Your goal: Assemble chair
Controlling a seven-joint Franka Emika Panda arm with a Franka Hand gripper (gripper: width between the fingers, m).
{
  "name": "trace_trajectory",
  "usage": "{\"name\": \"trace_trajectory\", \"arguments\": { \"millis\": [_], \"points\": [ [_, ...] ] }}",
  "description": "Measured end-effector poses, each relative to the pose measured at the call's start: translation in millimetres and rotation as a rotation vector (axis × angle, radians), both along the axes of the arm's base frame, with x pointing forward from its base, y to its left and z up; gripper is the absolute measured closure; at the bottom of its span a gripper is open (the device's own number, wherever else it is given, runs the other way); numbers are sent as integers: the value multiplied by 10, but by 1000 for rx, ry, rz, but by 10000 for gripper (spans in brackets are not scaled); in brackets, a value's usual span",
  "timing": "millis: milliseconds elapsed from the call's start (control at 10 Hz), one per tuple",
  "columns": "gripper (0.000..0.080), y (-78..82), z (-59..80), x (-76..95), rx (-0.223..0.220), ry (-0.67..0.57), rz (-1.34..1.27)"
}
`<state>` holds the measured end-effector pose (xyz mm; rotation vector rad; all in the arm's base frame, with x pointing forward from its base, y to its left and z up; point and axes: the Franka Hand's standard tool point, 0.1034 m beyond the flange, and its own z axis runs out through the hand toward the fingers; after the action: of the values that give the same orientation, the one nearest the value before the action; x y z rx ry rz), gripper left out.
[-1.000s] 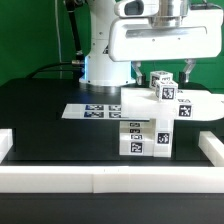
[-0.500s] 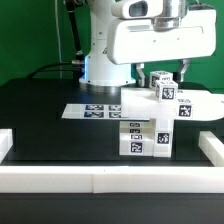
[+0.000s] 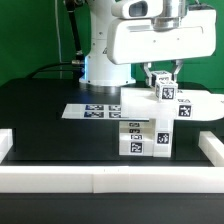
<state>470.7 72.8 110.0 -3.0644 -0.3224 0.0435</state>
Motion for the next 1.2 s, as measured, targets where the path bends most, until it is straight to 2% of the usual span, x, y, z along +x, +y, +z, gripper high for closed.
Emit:
{"name": "trace_trajectory", "arguments": {
  "millis": [100,700,1200],
  "points": [
    [525,1,0,-1,0,1,-14],
    [525,10,-11,-8,-18,34,-548],
    [525,17,-12,-8,-9,70,-977]
  ]
}}
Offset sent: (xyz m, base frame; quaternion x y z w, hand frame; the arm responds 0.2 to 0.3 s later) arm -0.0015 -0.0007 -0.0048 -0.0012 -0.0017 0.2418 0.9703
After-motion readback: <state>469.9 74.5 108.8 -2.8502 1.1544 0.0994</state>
